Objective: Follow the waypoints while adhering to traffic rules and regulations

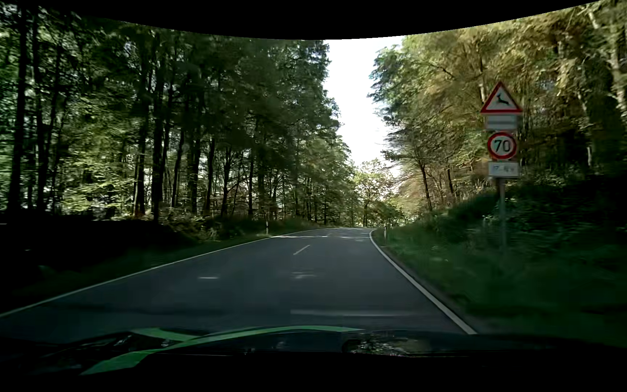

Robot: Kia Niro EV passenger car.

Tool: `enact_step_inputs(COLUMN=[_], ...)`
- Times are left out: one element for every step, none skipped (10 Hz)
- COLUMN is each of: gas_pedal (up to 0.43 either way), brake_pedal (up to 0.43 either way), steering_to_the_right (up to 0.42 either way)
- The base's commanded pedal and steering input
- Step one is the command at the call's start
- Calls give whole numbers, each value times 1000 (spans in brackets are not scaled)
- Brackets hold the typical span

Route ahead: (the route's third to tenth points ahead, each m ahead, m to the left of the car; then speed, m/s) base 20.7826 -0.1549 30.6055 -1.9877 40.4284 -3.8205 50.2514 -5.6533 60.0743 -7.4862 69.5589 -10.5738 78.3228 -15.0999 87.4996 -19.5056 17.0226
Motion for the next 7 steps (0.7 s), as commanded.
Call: enact_step_inputs(gas_pedal=[177,189,197,209,220,228,228], brake_pedal=[0,0,0,0,0,0,0], steering_to_the_right=[28,27,24,22,21,21,21])
